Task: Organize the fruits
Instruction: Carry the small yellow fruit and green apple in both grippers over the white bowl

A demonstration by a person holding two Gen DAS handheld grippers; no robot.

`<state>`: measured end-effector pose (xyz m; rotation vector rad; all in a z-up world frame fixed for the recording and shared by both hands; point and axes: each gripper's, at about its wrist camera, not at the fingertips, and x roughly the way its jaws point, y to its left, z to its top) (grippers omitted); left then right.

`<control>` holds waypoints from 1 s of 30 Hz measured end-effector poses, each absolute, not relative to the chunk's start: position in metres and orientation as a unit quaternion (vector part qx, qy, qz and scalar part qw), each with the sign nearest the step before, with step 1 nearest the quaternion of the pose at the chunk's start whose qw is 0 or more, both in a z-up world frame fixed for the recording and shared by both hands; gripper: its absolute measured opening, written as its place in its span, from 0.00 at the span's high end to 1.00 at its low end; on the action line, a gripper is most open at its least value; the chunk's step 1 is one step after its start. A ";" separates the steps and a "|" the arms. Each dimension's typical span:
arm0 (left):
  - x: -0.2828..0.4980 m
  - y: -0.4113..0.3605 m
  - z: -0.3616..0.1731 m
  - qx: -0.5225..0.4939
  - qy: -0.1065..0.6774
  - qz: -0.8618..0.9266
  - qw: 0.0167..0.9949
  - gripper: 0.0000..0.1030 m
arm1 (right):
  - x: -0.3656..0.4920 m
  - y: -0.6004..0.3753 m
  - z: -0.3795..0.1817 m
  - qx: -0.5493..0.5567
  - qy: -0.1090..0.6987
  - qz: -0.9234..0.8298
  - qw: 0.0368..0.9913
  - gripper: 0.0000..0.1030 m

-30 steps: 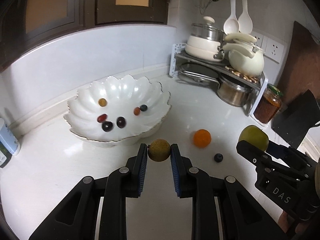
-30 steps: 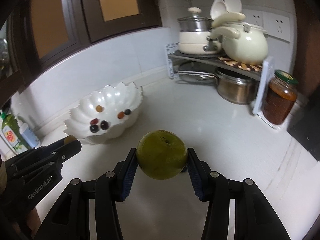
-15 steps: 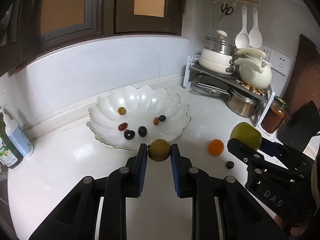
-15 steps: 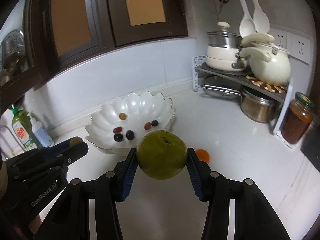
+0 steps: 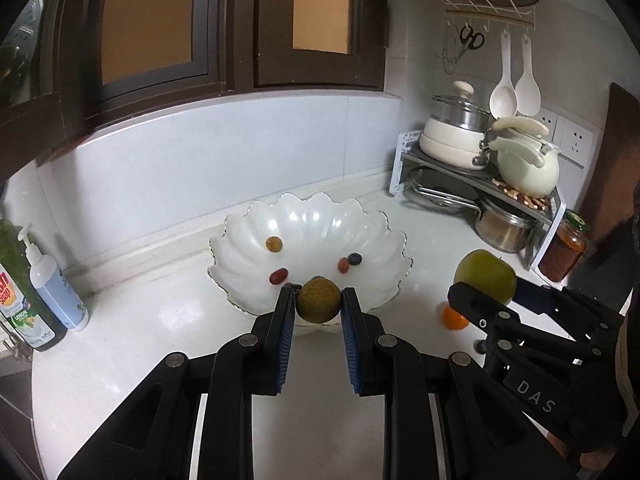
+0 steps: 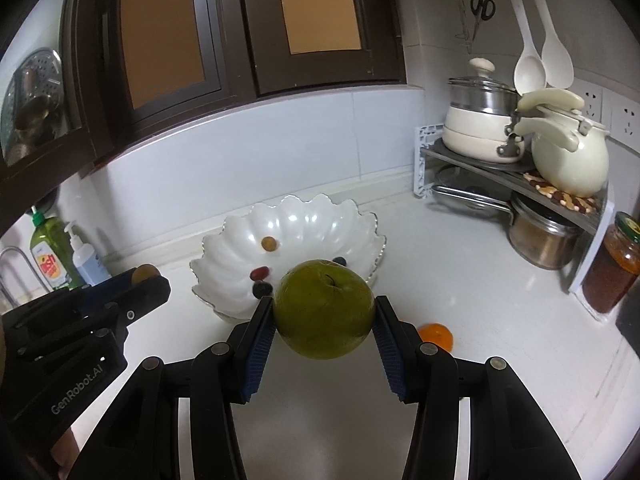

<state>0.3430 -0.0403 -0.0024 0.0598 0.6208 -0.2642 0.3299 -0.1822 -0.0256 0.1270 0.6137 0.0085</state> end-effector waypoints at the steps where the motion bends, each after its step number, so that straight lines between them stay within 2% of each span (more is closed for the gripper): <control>1: 0.344 -0.040 -0.002 0.030 0.305 -0.130 0.943 0.77 | 0.333 -0.182 -0.026 0.066 0.305 0.008 0.950 0.51; 30: 0.413 -0.029 0.000 0.044 0.326 -0.092 0.940 0.77 | 0.415 -0.166 -0.023 0.033 0.336 0.031 0.941 0.51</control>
